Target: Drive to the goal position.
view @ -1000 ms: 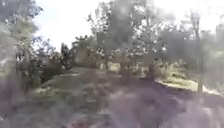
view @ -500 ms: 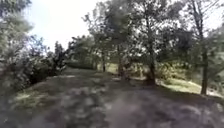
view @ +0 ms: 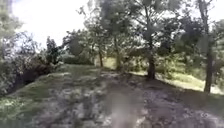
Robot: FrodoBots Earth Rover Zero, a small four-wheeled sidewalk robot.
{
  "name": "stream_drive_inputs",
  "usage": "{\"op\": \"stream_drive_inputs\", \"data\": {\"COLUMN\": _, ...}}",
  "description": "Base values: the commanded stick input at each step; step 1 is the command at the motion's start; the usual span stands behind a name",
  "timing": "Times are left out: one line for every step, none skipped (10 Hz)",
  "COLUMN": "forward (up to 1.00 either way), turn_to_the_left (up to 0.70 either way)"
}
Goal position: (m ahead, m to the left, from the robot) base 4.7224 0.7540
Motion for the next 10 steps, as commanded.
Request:
{"op": "stream_drive_inputs", "data": {"forward": 0.70, "turn_to_the_left": 0.00}}
{"op": "stream_drive_inputs", "data": {"forward": 0.70, "turn_to_the_left": 0.00}}
{"op": "stream_drive_inputs", "data": {"forward": 0.70, "turn_to_the_left": 0.00}}
{"op": "stream_drive_inputs", "data": {"forward": 0.70, "turn_to_the_left": 0.08}}
{"op": "stream_drive_inputs", "data": {"forward": 0.70, "turn_to_the_left": 0.22}}
{"op": "stream_drive_inputs", "data": {"forward": 0.70, "turn_to_the_left": 0.35}}
{"op": "stream_drive_inputs", "data": {"forward": 0.70, "turn_to_the_left": 0.35}}
{"op": "stream_drive_inputs", "data": {"forward": 0.70, "turn_to_the_left": 0.35}}
{"op": "stream_drive_inputs", "data": {"forward": 0.70, "turn_to_the_left": 0.35}}
{"op": "stream_drive_inputs", "data": {"forward": 0.70, "turn_to_the_left": 0.35}}
